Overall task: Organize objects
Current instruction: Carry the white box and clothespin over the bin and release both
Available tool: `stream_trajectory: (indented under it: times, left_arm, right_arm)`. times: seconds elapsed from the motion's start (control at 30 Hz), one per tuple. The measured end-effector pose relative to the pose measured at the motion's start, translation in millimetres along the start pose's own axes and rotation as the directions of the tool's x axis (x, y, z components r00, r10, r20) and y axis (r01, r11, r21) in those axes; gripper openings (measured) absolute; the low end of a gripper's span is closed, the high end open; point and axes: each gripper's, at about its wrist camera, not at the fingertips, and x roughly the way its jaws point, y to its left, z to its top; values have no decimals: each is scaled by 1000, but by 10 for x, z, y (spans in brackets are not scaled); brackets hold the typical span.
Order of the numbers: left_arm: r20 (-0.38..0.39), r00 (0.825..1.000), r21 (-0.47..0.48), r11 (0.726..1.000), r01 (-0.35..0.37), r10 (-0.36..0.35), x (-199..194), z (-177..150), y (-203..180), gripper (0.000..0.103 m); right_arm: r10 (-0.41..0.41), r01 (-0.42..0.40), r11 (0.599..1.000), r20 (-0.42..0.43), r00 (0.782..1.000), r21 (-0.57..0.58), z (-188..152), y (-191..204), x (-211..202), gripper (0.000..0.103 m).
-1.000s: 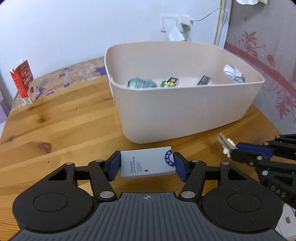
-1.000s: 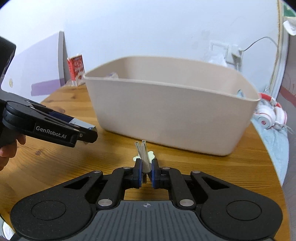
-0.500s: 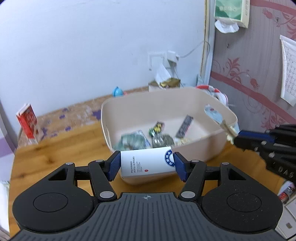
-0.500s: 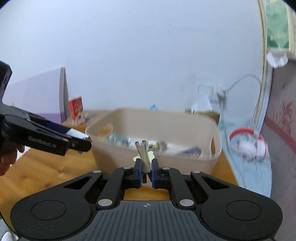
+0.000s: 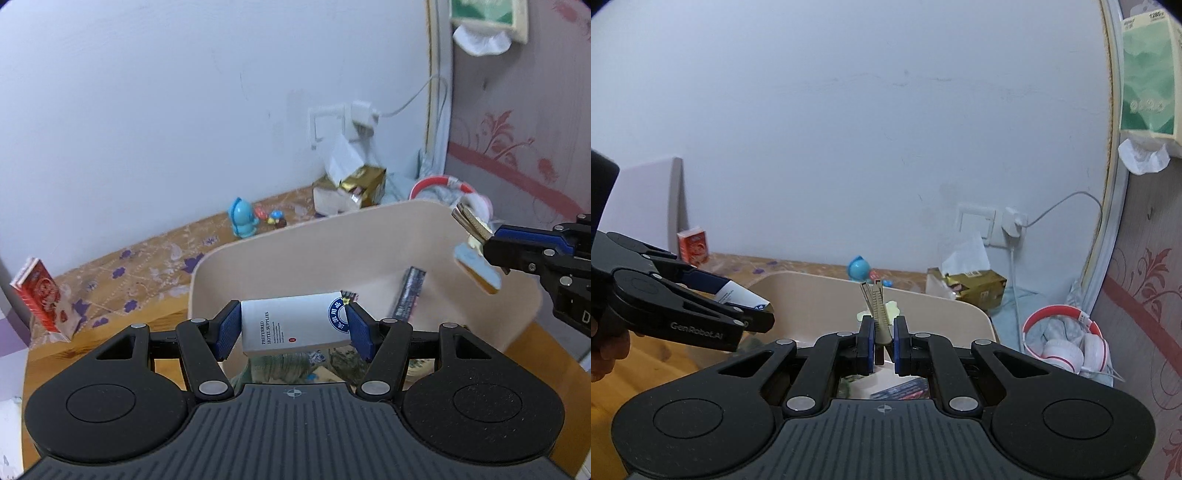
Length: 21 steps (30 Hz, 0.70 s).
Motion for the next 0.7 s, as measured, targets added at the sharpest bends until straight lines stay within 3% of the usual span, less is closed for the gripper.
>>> stream_trajectory:
  times: [0.17,0.33,0.4,0.53,0.7]
  left_arm:
    - [-86,995,-19,999,-43,41,361,-51,-20,63]
    - [-163,986,-51,998,-32,23,535,-116,-28,63]
    - [-169,985,-60,997,-41,30,530,-129,-29,67]
    - [-165,985,-89,994,-64,49,441,-139,-36,81]
    - [-154,987,-111,991,-73,55,236,-189,-78,84]
  right_arm:
    - [-6,6,1000,-98,995,0,-85,-28,384,11]
    - [-8,8,1000,-188,982,-1,-247,-35,596,11]
    - [-13,14,1000,-205,979,7,-287,-36,621,22]
    - [-32,32,999,-193,981,-6,-295,-17,522,65]
    - [-61,63,998,-157,986,8,-232,-25,315,97]
